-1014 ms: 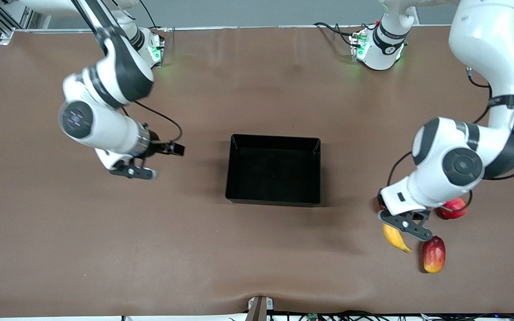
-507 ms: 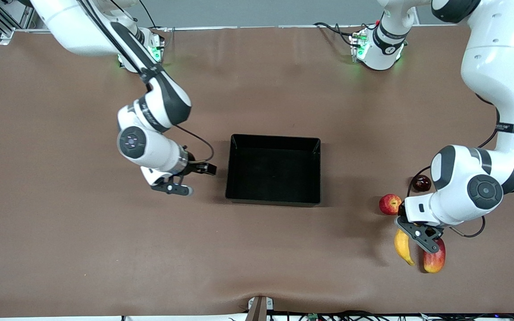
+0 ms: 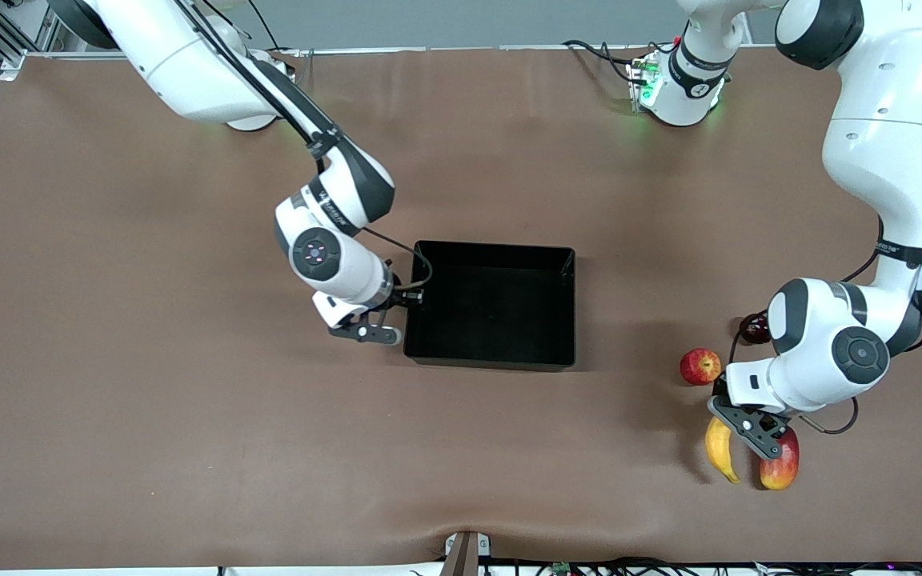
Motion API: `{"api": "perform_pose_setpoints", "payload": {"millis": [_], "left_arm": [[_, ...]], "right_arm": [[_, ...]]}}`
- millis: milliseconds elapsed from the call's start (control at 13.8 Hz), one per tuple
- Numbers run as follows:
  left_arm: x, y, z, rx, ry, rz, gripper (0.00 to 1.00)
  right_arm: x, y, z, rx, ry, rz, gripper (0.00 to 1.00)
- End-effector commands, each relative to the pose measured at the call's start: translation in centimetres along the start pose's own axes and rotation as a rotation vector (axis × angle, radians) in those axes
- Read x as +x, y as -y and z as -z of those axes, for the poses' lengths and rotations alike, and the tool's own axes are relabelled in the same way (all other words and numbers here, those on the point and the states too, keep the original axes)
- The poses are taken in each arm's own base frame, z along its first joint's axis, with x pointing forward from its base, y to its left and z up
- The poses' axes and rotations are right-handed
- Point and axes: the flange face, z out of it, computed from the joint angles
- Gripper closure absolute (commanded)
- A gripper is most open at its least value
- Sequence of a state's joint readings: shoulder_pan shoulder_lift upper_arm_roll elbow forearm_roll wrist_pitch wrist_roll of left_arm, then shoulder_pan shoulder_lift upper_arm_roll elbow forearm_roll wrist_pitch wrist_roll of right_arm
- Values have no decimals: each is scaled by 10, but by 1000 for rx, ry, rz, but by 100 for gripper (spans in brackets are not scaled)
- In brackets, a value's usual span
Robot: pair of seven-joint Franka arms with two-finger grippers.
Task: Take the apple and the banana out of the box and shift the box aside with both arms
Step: 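Lower the banana by the mango while the right gripper grasps the tray rim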
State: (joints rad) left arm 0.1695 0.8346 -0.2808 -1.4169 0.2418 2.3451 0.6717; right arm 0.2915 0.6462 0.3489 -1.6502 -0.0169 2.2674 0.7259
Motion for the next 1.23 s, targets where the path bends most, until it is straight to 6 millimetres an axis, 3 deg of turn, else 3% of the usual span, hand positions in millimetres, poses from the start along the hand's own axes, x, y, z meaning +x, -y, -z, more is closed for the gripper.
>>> {"api": "perform_pose_setpoints", "payload": {"millis": [0, 145, 579, 652, 724, 869, 1014, 1158], "left_arm": [[-22, 5, -17, 8, -23, 55, 92], [-25, -1, -22, -2, -15, 82, 88], [-40, -8, -36, -31, 13, 92, 59], [-43, -9, -38, -35, 20, 92, 59], [-44, -9, -37, -34, 20, 93, 49], [-48, -4, -36, -27, 22, 90, 0], [-43, 0, -25, -8, 11, 85, 0], [-40, 7, -11, 10, -1, 86, 0]], "right_arm": [[4, 5, 3, -39, -44, 24, 100], [7, 4, 5, -36, -44, 16, 100], [9, 0, 14, -36, -44, 14, 100], [13, -6, 19, -45, -32, 3, 100], [15, -10, 36, -52, -23, -9, 100], [21, -29, 83, -70, 5, -45, 100], [28, -59, 126, -61, -5, -27, 100], [41, -106, 158, -54, 13, -24, 100]]}}
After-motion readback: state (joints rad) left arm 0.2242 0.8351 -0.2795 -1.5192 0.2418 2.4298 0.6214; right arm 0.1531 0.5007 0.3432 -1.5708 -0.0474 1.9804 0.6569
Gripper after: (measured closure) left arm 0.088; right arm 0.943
